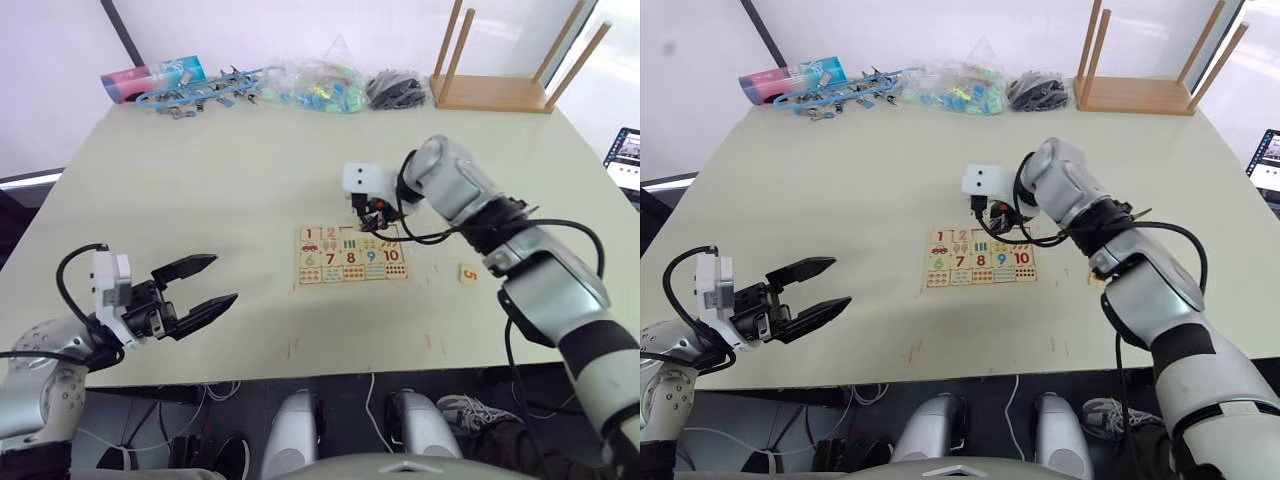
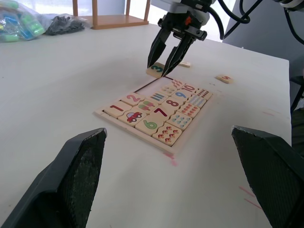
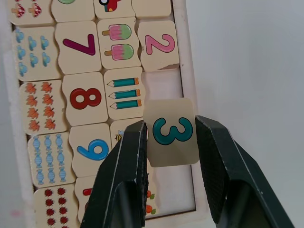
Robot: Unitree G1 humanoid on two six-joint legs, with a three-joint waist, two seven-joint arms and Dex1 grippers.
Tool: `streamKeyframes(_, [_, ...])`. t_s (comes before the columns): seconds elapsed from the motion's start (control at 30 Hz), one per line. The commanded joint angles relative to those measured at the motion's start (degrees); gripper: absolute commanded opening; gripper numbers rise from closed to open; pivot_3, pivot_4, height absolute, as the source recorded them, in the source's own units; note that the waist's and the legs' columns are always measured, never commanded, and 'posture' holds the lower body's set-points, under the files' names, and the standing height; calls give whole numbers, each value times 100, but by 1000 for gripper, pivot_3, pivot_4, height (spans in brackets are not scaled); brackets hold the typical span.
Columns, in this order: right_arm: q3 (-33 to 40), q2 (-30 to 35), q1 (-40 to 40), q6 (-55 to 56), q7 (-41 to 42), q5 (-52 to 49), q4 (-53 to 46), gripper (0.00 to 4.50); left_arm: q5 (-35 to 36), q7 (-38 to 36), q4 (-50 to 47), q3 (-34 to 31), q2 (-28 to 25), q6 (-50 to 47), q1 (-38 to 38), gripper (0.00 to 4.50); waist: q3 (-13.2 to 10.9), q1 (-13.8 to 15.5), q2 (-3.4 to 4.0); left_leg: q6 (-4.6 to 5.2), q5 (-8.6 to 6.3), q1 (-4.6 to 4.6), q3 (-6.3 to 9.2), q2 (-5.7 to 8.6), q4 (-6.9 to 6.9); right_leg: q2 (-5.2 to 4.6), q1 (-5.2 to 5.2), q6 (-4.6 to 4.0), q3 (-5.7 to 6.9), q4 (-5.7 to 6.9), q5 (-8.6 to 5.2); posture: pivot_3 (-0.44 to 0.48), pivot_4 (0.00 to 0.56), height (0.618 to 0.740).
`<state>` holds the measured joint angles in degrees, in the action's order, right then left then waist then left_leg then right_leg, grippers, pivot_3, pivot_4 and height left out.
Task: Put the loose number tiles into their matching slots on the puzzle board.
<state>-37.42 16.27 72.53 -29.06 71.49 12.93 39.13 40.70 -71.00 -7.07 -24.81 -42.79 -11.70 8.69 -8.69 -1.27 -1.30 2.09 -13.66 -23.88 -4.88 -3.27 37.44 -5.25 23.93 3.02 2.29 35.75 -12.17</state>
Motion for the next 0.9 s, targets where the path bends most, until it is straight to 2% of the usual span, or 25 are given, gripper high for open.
streamKeyframes(0.03, [10, -136, 264, 269, -9, 179, 304, 931, 86, 16, -187, -215, 9, 66, 42, 4500, 0, 1, 0, 0, 0, 0, 0, 0, 0, 0, 0, 0, 0, 0, 0, 0, 150, 737])
streamKeyframes(0.37, [83, -722, 568, 1010, -140, 492, 1335, 931, 49, 42, -190, -302, 43, 157, 131, 4500, -2, -110, 3, -5, 1, 0, 0, -1, -2, 1, 0, 0, 0, 1, 0, 0, 150, 737])
streamKeyframes(0.9, [366, -1114, 765, 1824, -403, 681, 2340, 931, 9, 26, -214, -297, 46, 234, 221, 4500, -13, -113, 18, -10, 0, 0, -1, -1, -5, 1, 2, 0, 0, 0, 0, 0, 150, 737])
